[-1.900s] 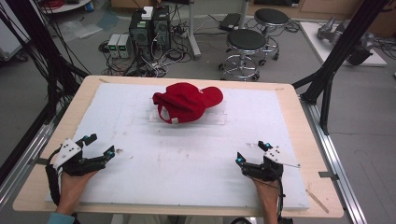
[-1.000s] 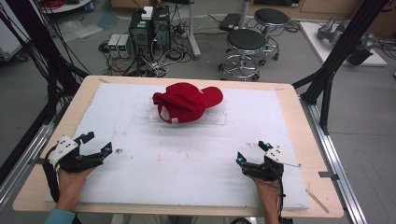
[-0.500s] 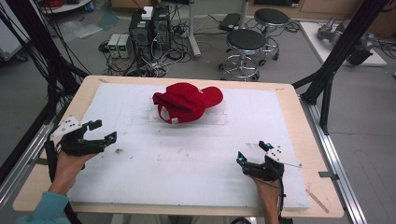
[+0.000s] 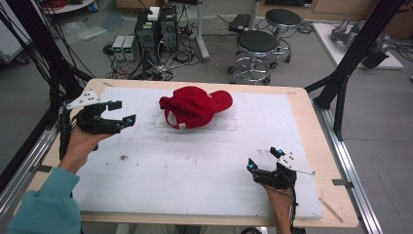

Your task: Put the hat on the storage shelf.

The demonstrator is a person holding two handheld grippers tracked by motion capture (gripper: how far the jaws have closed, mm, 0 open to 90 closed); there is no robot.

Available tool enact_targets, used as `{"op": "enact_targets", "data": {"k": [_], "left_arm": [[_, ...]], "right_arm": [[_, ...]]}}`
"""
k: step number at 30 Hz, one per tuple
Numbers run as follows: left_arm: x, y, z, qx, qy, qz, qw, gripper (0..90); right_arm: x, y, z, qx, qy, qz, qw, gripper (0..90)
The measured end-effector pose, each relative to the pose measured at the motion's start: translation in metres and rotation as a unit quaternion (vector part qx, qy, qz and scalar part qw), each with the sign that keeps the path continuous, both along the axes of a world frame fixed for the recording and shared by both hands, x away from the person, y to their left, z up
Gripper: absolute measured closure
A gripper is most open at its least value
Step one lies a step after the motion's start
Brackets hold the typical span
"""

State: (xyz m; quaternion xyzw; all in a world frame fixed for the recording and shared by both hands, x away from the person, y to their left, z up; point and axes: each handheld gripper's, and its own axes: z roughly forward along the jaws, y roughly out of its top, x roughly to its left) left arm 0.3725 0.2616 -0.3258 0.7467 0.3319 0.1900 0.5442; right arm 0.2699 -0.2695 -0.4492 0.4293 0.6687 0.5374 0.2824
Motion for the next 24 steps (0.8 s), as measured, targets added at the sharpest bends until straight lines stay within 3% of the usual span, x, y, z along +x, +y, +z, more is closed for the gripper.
{"op": "enact_targets", "data": {"k": [6, 13, 21, 24], "left_arm": [[0.03, -0.02, 0.017, -0.015, 0.02, -0.013, 0.9996, 16.4], [0.052, -0.039, 0.027, -0.004, 0.029, -0.026, 0.9992, 16.4], [0.074, -0.061, 0.021, 0.025, 0.047, -0.03, 0.9982, 16.4], [0.079, -0.069, 0.018, 0.023, 0.052, -0.026, 0.998, 16.3]], "right_arm": [[0.0, 0.0, 0.0, -0.003, -0.003, 0.0, 1.0, 4.1], [0.0, -0.001, 0.0, 0.001, -0.005, -0.001, 1.0, 4.1], [0.0, 0.0, 0.0, 0.002, -0.002, -0.001, 1.0, 4.1], [0.0, 0.0, 0.0, 0.002, -0.002, -0.001, 1.0, 4.1]]}}
